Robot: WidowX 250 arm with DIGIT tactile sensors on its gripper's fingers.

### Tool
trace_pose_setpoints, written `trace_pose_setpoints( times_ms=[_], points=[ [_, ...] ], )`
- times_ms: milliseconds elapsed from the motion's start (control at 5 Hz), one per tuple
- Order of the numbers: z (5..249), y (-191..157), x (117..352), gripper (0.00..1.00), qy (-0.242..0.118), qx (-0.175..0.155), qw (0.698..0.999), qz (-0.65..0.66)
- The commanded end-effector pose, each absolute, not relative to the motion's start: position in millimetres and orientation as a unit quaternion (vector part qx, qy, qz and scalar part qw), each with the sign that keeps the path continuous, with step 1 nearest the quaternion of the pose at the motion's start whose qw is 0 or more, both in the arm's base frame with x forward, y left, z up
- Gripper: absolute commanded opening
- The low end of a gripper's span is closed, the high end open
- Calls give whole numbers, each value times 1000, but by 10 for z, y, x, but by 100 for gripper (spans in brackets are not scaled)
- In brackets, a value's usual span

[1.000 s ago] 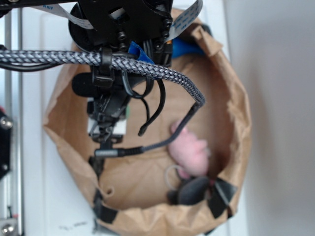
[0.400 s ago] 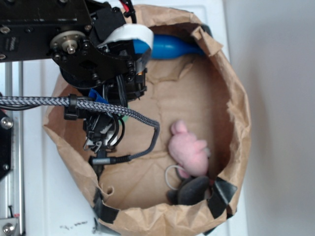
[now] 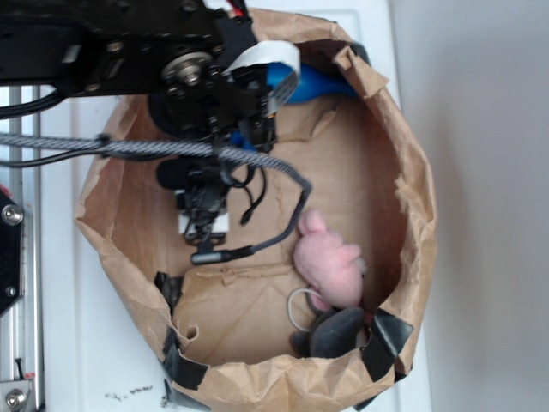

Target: Grab the green ball.

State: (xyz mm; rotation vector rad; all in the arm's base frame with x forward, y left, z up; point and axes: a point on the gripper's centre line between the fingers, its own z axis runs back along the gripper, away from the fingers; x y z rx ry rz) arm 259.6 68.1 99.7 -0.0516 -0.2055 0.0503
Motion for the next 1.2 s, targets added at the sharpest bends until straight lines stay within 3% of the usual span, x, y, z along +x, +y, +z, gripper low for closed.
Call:
trace_pose_setpoints(
  times_ms=[0, 600, 1000],
  points=[
    [821, 657, 2687, 100, -113, -2, 993, 44],
    [530, 334, 2514, 100, -119, 30, 992, 9],
    [547, 276, 2498, 100, -100, 12, 995, 14]
  ],
)
